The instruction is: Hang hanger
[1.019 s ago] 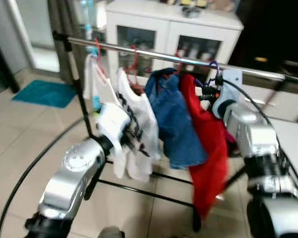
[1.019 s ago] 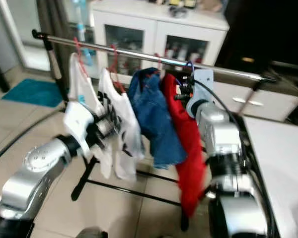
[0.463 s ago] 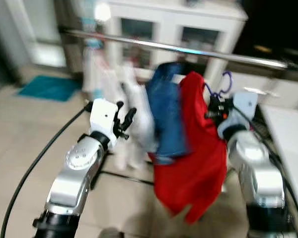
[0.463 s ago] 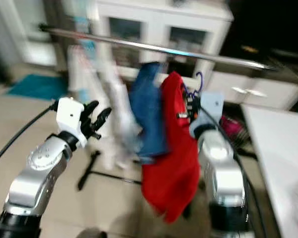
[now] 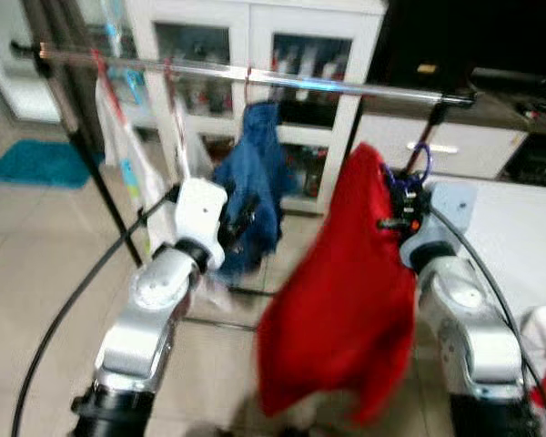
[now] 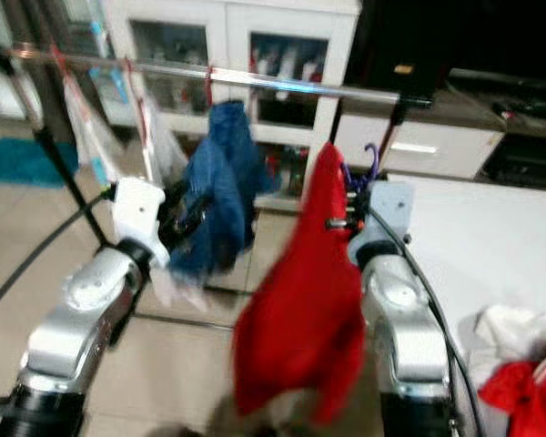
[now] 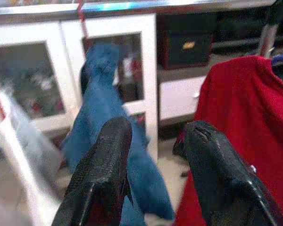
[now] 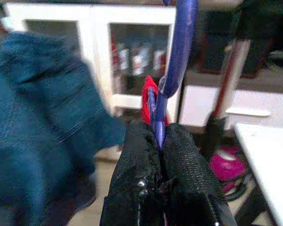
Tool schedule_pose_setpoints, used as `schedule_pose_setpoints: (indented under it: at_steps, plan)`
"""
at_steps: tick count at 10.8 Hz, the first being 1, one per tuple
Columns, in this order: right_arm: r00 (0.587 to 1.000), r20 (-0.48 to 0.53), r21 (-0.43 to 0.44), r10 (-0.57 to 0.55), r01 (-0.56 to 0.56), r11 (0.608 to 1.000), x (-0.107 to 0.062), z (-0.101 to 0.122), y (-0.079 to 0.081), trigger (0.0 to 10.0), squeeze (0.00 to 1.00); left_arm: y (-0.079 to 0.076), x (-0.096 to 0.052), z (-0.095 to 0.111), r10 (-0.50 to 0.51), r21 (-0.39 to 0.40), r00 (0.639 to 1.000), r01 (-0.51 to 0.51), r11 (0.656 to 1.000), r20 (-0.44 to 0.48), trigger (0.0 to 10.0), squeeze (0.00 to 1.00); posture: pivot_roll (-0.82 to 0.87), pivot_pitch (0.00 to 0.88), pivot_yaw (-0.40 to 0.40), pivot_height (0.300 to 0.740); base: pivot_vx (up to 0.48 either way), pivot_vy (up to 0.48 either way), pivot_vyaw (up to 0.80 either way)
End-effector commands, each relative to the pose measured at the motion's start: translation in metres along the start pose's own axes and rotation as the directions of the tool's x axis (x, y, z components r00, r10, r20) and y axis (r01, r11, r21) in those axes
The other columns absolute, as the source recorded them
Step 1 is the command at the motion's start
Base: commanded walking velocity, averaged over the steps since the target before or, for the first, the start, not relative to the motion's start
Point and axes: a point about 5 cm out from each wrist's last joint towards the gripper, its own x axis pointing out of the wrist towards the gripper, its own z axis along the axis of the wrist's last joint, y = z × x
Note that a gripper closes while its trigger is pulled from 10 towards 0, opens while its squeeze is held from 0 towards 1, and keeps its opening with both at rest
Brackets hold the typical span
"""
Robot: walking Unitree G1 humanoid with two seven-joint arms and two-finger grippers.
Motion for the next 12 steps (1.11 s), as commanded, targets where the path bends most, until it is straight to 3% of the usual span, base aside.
schedule_pose_setpoints:
  at_steps: [1, 4, 7, 12]
  plan:
    - [1.0, 0.029, 0.0, -0.006, 0.006, 1.0, -0.002, 0.007, -0.001, 10.0, 0.0, 0.001, 0.0, 0.003, 0.002, 0.005, 1.0, -0.002, 1.0, 0.02, 10.0, 0.0, 0.05, 0.025, -0.041, 0.74, 0.0, 0.0, 0.0]
    - [1.0, 0.011, -0.03, 0.014, -0.013, 0.999, -0.006, 0.005, 0.008, 10.0, 0.0, 0.001, -0.001, 0.004, -0.007, -0.015, 0.999, 0.007, 1.0, 0.035, 10.0, 0.0, 0.05, 0.026, -0.041, 0.74, 0.209, 0.0, 0.0]
    - [0.999, 0.011, -0.001, 0.034, -0.034, 0.999, -0.006, 0.004, 0.012, 10.0, 0.0, -0.001, -0.002, 0.003, -0.017, -0.01, 1.0, 0.018, 1.0, 0.026, 10.0, 0.0, 0.05, 0.026, -0.044, 0.74, 0.344, 0.0, 0.19]
    - [0.999, 0.03, -0.023, 0.041, -0.041, 0.999, -0.005, 0.007, 0.014, 10.0, 0.0, -0.003, -0.001, 0.001, -0.035, -0.008, 0.999, 0.035, 0.999, 0.024, 10.0, 0.0, 0.05, 0.008, -0.048, 0.74, 0.349, 0.0, 0.0]
